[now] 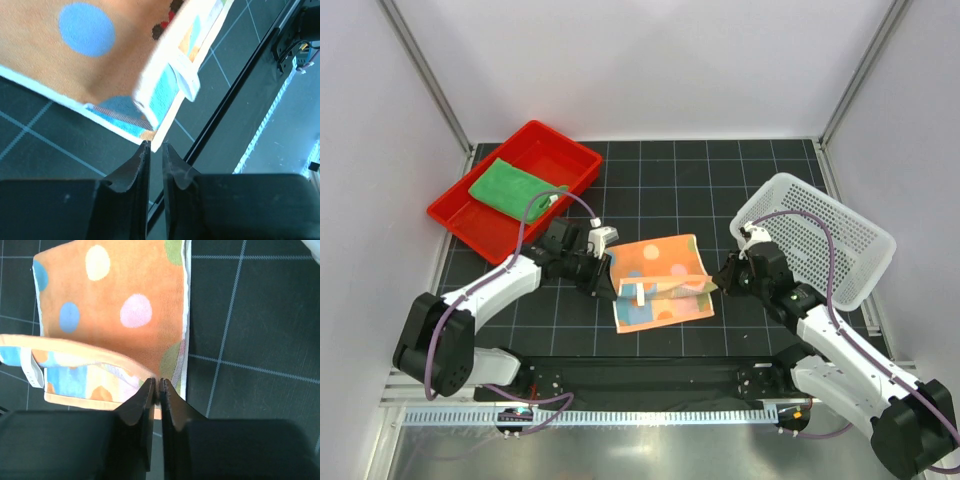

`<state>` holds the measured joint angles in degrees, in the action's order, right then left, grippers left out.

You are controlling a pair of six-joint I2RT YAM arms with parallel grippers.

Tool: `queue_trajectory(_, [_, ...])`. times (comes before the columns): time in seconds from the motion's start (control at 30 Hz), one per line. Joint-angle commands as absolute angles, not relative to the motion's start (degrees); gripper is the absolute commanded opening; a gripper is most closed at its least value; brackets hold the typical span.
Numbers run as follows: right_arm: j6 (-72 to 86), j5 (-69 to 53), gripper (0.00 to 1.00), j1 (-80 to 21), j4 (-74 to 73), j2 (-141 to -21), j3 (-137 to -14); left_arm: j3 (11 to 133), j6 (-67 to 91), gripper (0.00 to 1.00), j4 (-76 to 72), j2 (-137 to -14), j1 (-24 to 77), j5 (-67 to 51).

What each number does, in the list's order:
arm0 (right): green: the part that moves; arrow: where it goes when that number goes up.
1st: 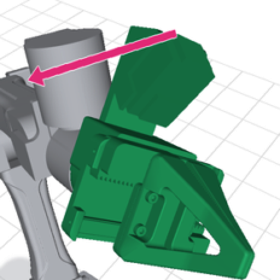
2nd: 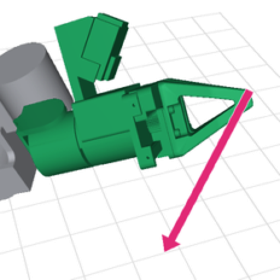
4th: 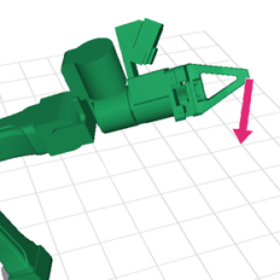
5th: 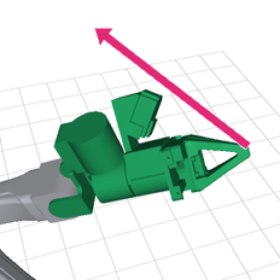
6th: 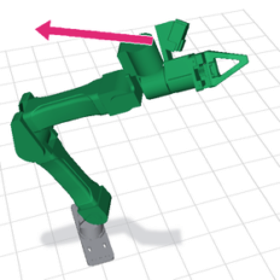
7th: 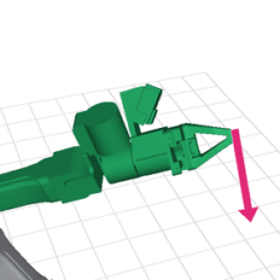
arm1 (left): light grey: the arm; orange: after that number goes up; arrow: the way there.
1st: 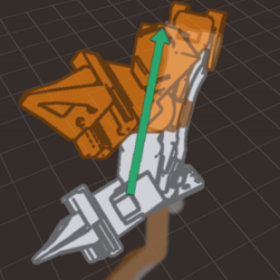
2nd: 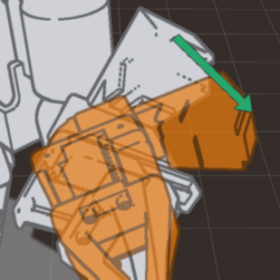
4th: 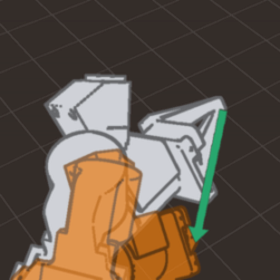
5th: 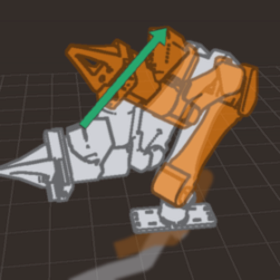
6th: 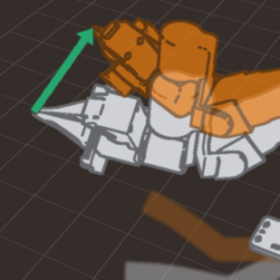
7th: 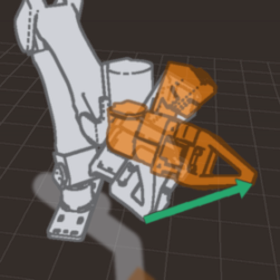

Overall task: Fold and stack the towels
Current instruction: Fold the towel

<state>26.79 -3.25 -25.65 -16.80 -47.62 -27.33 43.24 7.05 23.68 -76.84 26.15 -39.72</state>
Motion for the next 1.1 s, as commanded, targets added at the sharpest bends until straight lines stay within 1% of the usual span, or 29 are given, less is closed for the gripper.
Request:
queue_trajectory(0.0, [29.61,-4.12,0.18,-25.58,-17.75,-47.11,-27.34,45.08,7.38,0.19,26.71,-75.15,26.19,-40.52])
queue_trajectory(0.03, [29.97,-4.83,0.23,-25.66,-18.01,-46.67,-27.07,45.44,7.38,0.21,27.24,-74.28,26.19,-40.52])
queue_trajectory(0.07, [30.32,-5.09,0.31,-25.75,-19.5,-46.15,-26.72,46.14,7.38,0.23,28.12,-73.83,26.28,-40.43])
queue_trajectory(0.17, [32.25,-4.83,0.4,-25.84,-24.06,-42.72,-26.72,48.33,6.33,0.26,32.23,-73.21,26.28,-37.63])
queue_trajectory(0.2, [33.04,-4.66,0.41,-25.84,-25.13,-41.76,-26.98,50.17,5.81,0.27,33.47,-73.13,26.28,-36.4])
queue_trajectory(0.3, [34.1,-2.65,0.43,-25.84,-27.77,-38.77,-28.12,52.38,5.01,0.28,35.86,-73.04,26.19,-34.2])
queue_trajectory(0.4, [35.51,-0.88,0.43,-25.84,-26.81,-39.63,-29.09,53.0,8.34,0.31,33.67,-72.86,26.19,-30.51])
queue_trajectory(0.5, [35.42,-0.35,0.42,-25.67,-24.53,-46.12,-30.41,52.3,13.59,0.31,29.98,-73.65,26.28,-22.98])
queue_trajectory(0.57, [34.46,-0.88,0.42,-25.84,-22.25,-52.34,-31.37,51.24,17.56,0.3,26.39,-74.61,26.37,-22.23])
queue_trajectory(0.63, [33.4,-0.27,0.41,-25.75,-20.75,-55.79,-32.25,49.41,22.04,0.29,22.78,-75.41,27.15,-24.43])
queue_trajectory(0.67, [32.62,-0.26,0.41,-25.93,-20.92,-59.12,-33.65,47.65,22.84,0.29,20.68,-75.41,28.72,-23.3])
queue_trajectory(0.73, [31.91,-0.26,0.4,-25.84,-22.75,-61.95,-35.24,46.41,24.43,0.3,20.13,-75.67,29.79,-18.66])
queue_trajectory(0.77, [31.3,1.91,0.4,-26.27,-23.46,-62.75,-36.2,45.8,24.78,0.31,20.21,-75.85,29.88,-17.07])
queue_trajectory(0.9, [30.33,2.9,0.4,-26.63,-24.96,-62.85,-35.77,46.05,25.05,0.33,19.25,-78.04,29.97,-11.09])
queue_trajectory(0.97, [29.19,2.55,0.42,-26.63,-22.95,-61.97,-36.03,46.67,24.79,0.34,16.63,-79.97,29.88,-10.64])
queue_trajectory(1.07, [26.02,-1.83,0.43,-26.63,-17.5,-63.62,-38.39,49.3,23.74,0.34,14.59,-84.35,29.88,-9.93])
